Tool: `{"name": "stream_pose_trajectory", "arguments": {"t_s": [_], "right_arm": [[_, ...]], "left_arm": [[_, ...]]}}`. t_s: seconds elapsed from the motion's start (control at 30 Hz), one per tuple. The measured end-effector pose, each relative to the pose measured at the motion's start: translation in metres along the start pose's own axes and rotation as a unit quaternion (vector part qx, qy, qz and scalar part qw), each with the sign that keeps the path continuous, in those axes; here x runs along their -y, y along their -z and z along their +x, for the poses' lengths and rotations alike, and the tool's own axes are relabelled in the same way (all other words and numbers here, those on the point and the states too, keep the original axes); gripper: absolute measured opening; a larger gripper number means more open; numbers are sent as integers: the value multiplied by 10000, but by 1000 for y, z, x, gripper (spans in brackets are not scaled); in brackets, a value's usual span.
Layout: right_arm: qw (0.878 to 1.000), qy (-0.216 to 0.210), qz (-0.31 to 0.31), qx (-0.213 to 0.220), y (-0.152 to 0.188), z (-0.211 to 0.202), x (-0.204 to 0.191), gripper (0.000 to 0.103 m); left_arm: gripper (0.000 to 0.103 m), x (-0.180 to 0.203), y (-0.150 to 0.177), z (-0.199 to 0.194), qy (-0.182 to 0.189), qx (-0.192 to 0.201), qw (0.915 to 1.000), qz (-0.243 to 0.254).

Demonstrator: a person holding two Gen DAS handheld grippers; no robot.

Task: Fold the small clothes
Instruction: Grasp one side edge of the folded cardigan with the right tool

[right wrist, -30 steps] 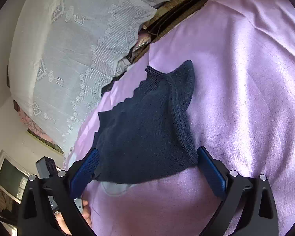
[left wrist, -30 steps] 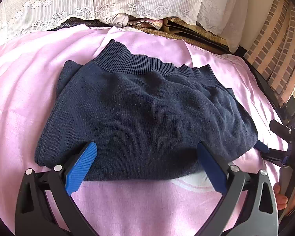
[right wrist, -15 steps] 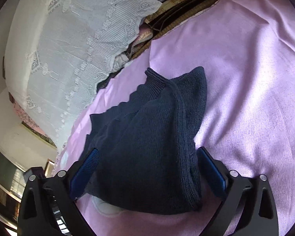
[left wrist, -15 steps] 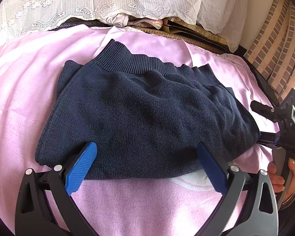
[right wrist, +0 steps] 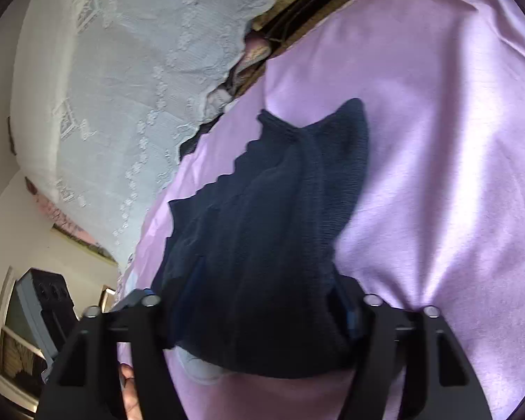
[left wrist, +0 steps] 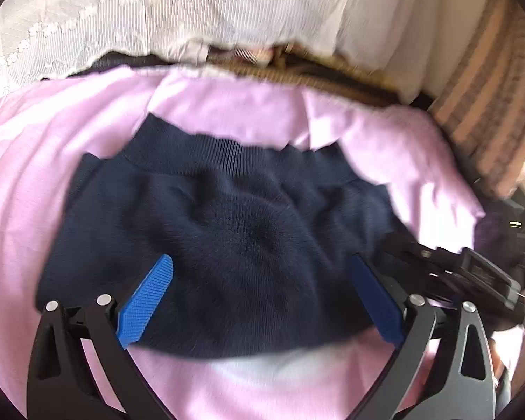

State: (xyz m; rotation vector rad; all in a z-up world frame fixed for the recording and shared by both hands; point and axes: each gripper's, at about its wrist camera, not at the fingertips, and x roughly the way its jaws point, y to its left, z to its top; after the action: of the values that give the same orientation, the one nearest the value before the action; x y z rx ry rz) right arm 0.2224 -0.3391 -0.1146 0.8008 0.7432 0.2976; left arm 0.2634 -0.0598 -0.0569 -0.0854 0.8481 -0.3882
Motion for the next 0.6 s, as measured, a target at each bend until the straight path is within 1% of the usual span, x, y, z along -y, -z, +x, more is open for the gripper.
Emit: {"name": "stream_pose_trajectory", "arguments": {"t_s": [0.03,0.07,0.1,0.13,0.2,0.23,0.3,0.37,0.43,0.6], "right_arm": [[9998,52,201,66,0,-1,8,34],[9993,-35,358,101,0,-2,14,30],[9984,-204,506,148,-1,-3,19,30],[9978,-294,573,184,-1,-4,21,29],[9986,-197,456,204,1,-4,17,29],[9990,-142,374,190,1,-2,14,32],[9992,-111,353,156,1,0,14,33],[9992,-95,348,146,0,5,13,35],[9996,-7,256,153,0,7,10,35],[9995,84,212,201,1,6,9,33]], "left_arm": [[98,-3,2,17,-190,-104,9997,-87],[99,-6,5,28,-347,-140,9992,-104],[99,-7,10,33,-404,-65,9992,-23],[99,-4,10,30,-463,-5,9989,77],[99,-5,11,29,-530,33,9985,100],[99,-5,11,30,-540,24,9985,103],[99,-4,10,31,-582,17,9982,122],[99,1,10,33,-701,-5,9974,184],[99,3,10,34,-789,-17,9966,246],[99,4,12,32,-775,-4,9967,260]]}}
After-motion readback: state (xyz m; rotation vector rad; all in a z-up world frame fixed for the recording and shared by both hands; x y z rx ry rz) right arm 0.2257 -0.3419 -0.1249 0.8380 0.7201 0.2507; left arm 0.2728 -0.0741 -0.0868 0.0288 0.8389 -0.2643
